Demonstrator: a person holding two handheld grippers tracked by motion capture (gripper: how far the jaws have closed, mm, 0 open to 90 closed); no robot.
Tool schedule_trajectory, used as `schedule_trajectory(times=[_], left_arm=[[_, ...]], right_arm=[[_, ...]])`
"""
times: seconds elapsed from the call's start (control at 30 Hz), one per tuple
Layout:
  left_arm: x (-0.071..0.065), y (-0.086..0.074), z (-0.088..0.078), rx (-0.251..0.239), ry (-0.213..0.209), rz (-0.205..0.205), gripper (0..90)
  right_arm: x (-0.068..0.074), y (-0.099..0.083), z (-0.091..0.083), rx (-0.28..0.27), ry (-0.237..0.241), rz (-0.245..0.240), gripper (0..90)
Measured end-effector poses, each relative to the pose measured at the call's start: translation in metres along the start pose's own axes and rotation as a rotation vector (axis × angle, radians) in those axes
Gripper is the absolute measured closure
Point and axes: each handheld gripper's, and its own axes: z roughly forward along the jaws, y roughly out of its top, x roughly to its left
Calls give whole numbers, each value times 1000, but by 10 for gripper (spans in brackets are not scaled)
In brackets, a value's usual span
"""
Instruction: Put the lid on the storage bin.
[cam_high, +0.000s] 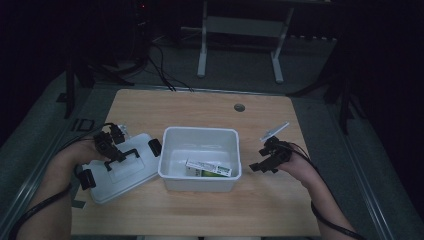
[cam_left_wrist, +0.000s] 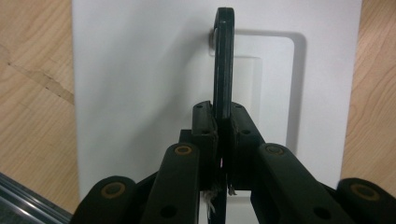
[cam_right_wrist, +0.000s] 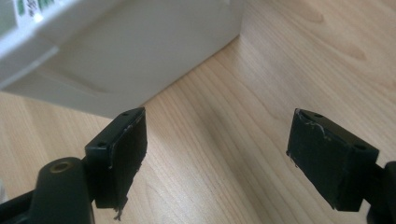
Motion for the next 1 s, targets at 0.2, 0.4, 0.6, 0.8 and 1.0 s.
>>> schedule_trajectory(times=[0.2,0.4,0.6,0.8,1.0], left_arm=[[-1,-8,-2,8,-4,54,839],[-3,-14,-13,-2,-7,50,840],[-6,-16,-27,-15,-22,38,839],[-9,-18,-43,-8,-21,34,839],[-14,-19,-65,-4,-3,45,839]], right_arm=[[-1,-11,5,-18,-8,3,184],[-2,-16,5,-32,-3,11,178],[-3,-22,3,-51,2,24,176],[-6,-30,3,-59,-2,41,176],[-6,-36,3,-77,0,47,176]])
